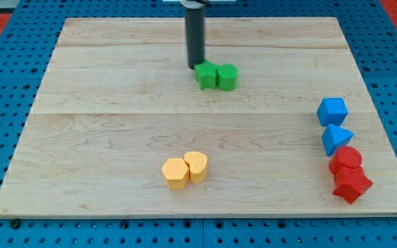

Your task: Place the green circle towards the top of the blue cube

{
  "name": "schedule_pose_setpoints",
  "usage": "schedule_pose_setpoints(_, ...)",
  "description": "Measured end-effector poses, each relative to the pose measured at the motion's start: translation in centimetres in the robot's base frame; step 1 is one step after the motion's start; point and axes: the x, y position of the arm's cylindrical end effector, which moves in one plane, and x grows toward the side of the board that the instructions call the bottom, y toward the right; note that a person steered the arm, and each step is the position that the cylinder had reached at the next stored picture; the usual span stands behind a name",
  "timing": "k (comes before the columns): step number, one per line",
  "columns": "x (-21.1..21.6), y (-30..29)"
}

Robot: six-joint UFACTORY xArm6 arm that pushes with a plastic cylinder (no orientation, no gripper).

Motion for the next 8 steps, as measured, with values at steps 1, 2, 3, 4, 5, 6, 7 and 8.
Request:
schedule_pose_setpoints(1, 1.7, -0.9)
schedule_pose_setpoints(2, 4.1, -0.3)
schedule_pose_setpoints(3, 4.9, 4.9)
schedule_pose_setpoints(4, 5.1, 8.5)
schedule_pose_setpoints(5, 5.0, 10.4)
schedule_pose_setpoints(6, 3.5, 10.0)
schedule_pose_setpoints(7, 2.6, 10.5)
schedule_pose_setpoints(8, 3.3, 13.3)
